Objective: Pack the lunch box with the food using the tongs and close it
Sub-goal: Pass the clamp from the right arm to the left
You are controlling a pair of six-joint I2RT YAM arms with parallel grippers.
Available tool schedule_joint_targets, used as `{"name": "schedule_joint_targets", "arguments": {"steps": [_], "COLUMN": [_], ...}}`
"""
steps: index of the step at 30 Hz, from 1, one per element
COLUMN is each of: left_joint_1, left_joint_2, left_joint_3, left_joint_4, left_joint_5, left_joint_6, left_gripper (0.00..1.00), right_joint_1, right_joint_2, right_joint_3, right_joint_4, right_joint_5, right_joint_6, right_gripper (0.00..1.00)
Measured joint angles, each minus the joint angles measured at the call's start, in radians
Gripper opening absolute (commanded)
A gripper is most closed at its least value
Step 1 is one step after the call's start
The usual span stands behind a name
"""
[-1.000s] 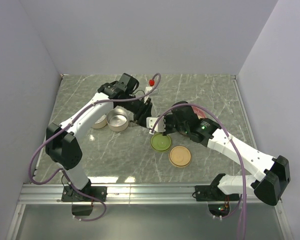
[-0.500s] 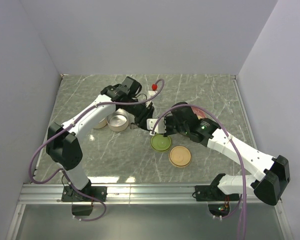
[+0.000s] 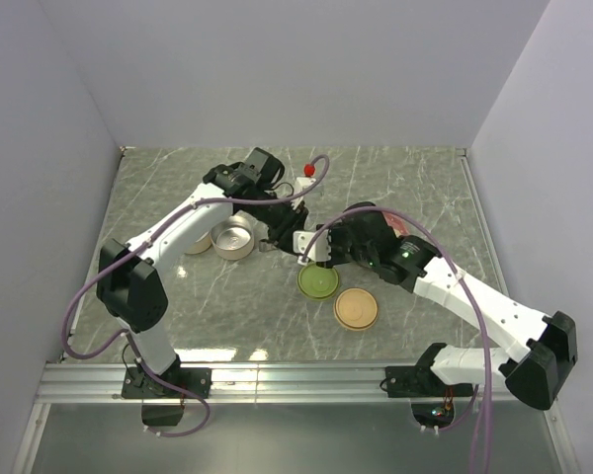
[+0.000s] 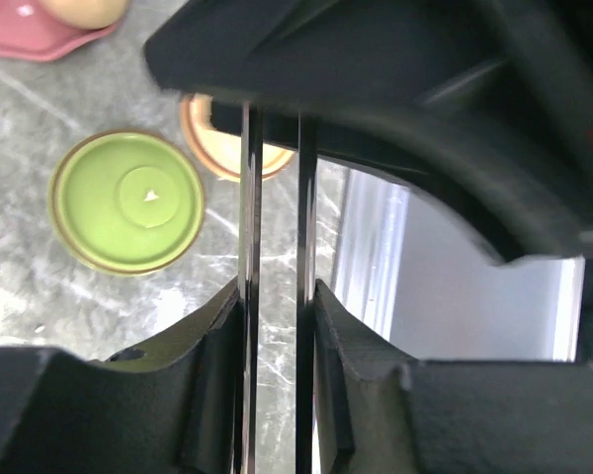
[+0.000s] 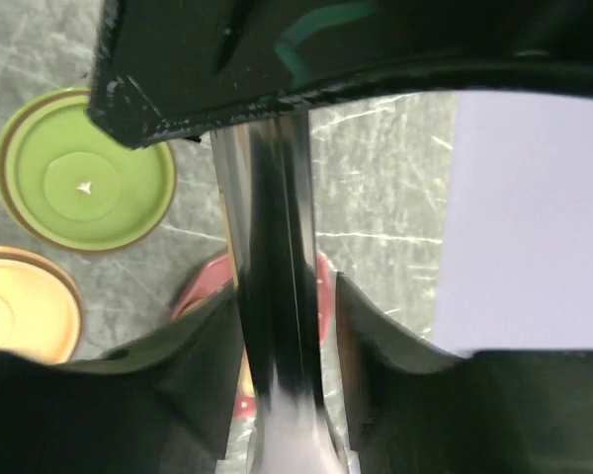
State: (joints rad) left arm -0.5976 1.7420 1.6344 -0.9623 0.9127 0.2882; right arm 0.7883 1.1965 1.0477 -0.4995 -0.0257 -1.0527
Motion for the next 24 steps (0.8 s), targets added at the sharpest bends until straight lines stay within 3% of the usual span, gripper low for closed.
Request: {"name": "schedule_joint_targets", "arguments": {"steps": [4,7,16,24], "left_joint_1": [-0.002,0.0,0.0,0.0], "left_joint_2": [-0.004,-0.018,-0.081,-0.109], "left_joint_3": [-0.005,-0.012,-0.036,-0.037], "left_joint_4": [0.034,0.058,0.101,0.103], "left_joint_5": [-0.063,-0.114,-0.262,-0.32], "left_joint_6": [-0.05,-0.08,-0.118,-0.109], "left_gripper": [0.12,0.15,0.37,0.53], "right_joint_1": [0.005,0.008,-0.036,-0.335], "right_joint_2": [-0.04,-0.088,-0.23,-0.291], "right_joint_3": [-0.001,-0.001,0.016,0.045], "right_joint_4": [0.012,0.012,-0.012,-0.06], "right_joint_5": [0.011,0.013,-0.006,-0.13], "right_joint_6": [0.038,0.069,0.244,0.504], "right_gripper": [0.83,0.93,1.0,1.0]}}
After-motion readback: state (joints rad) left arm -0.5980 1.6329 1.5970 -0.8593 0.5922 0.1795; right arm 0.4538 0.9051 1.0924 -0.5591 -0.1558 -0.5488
